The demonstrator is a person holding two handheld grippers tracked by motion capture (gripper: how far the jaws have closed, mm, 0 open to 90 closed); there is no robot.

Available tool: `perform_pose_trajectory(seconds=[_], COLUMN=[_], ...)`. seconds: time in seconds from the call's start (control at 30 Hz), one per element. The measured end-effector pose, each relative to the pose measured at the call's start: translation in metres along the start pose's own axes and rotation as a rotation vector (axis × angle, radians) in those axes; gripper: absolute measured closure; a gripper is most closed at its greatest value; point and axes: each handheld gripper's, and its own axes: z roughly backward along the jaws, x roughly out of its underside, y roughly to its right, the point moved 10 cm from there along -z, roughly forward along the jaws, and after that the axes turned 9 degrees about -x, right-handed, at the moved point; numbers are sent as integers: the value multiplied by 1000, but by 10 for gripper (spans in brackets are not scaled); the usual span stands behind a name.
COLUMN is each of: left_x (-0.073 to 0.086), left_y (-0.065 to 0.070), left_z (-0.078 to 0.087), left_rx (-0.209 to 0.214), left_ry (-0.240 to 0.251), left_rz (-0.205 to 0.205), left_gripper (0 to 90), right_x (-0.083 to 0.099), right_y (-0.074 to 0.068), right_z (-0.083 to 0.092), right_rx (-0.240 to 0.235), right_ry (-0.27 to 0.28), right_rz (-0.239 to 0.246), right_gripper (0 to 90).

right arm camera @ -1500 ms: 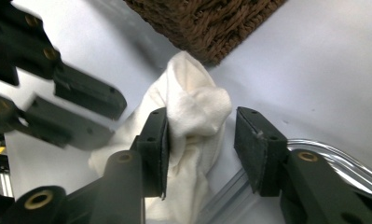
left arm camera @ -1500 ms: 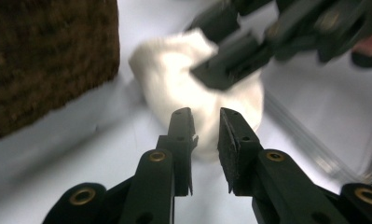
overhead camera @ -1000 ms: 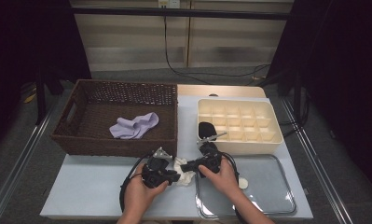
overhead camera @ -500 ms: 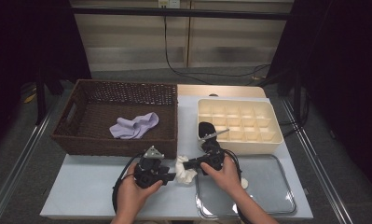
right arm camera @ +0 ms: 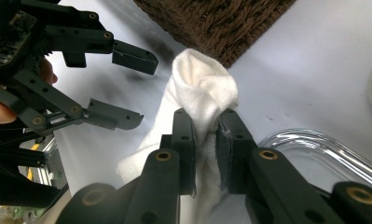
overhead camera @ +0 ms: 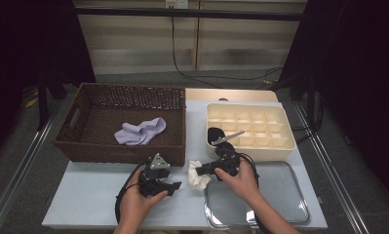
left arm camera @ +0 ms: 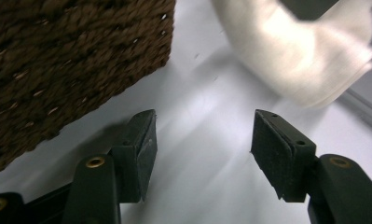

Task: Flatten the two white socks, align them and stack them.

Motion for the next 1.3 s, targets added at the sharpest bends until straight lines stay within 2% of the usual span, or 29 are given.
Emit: perform_pose_trajectory(seconds=[0.07,0.27,0.57,0.67,0.73,1.0,1.3], left_x=[3,3,6,7,8,9,10], left_y=[-2,-8,-9,-7,-7,-5,-5], left_z=[-1,-1,-5,-6,-6,-7,-7], left_rx=[-11,-36,-52,-59,-71,-68,-68], left_ry=[-9,8,28,46,55,87,93], left_rz=[-10,-23,-47,-63,-87,-84,-90], left_gripper=[395,366,345,317,308,283,279], right_x=[1,1,-3,-4,-4,-8,-14], right_y=[1,3,2,2,2,7,6], right_z=[1,6,13,18,22,37,47], right_rx=[4,7,3,2,4,23,39], right_ry=[-5,-8,-13,-12,-13,-8,-12], right_rz=[-4,2,12,9,8,3,9], right_gripper=[786,785,783,783,783,783,782])
